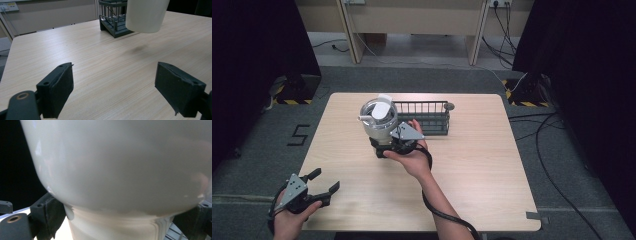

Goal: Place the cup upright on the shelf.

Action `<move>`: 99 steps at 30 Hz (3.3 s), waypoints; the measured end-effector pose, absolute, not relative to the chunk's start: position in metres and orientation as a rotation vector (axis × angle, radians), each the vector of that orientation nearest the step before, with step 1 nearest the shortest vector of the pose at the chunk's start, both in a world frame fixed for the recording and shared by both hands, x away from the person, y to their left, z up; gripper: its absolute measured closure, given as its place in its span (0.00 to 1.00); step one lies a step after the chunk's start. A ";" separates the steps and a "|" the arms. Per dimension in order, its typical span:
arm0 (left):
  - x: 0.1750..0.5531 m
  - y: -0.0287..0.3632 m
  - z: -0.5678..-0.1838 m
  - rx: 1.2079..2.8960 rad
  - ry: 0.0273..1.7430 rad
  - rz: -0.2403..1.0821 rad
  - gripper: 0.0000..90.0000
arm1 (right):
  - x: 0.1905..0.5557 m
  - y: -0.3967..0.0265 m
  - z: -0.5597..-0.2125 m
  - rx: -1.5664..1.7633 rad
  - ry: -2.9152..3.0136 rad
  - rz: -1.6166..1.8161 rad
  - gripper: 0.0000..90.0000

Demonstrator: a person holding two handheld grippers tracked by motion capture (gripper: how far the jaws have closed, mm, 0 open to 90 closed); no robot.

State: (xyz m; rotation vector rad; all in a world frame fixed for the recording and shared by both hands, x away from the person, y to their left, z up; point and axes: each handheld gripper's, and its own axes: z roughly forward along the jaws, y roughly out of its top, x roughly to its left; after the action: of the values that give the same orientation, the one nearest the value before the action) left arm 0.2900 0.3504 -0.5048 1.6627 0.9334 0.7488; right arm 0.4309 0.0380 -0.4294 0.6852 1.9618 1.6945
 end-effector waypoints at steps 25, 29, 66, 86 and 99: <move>0.290 0.351 -0.505 1.660 0.939 0.747 0.16 | 0.438 0.011 -0.415 0.745 1.886 1.662 0.12; 0.290 0.351 -0.505 1.659 0.941 0.747 0.16 | 0.439 0.007 -0.413 0.764 1.866 1.659 0.12; 0.290 0.351 -0.505 1.650 0.945 0.750 0.16 | 0.457 -0.027 -0.398 0.859 1.766 1.600 0.12; 0.290 0.351 -0.505 1.648 0.941 0.746 0.16 | 0.470 -0.042 -0.385 0.887 1.717 1.596 0.12; 0.290 0.351 -0.505 1.647 0.944 0.743 0.16 | 0.481 -0.049 -0.380 0.916 1.691 1.577 0.12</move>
State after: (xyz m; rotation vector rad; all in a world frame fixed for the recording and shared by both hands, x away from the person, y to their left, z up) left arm 0.2904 0.3511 -0.5049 1.6473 0.9438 0.7435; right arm 0.4808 -0.0488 -0.3798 0.9159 1.6910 1.5765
